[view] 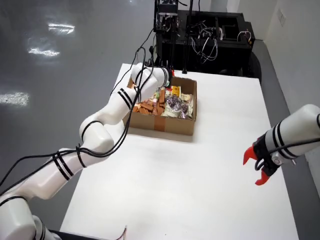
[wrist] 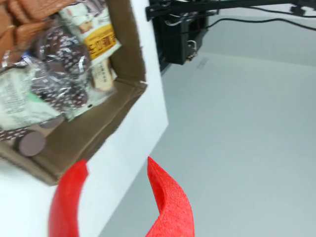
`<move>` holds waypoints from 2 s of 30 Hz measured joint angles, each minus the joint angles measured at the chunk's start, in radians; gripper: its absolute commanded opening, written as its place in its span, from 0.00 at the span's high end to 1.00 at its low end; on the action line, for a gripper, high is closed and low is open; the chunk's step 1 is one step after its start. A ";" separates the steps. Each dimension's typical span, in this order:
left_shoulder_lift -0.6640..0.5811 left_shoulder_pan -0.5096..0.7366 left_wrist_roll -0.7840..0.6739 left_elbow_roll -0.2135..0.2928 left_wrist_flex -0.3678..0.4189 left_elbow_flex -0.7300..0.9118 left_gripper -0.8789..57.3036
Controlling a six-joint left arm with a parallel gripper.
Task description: Grasp a snack and put it in the bin.
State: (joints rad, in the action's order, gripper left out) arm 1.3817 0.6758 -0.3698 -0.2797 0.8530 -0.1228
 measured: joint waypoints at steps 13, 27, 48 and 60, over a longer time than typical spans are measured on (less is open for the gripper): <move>0.051 0.124 0.022 -0.004 0.346 -0.166 0.95; -0.246 0.251 0.006 0.020 0.487 0.330 0.99; -0.454 0.447 0.169 0.151 0.466 0.654 0.96; -0.426 0.550 0.099 0.191 0.461 0.582 0.99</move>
State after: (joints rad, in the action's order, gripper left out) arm 0.9554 1.2254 -0.2710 -0.0888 1.3145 0.4592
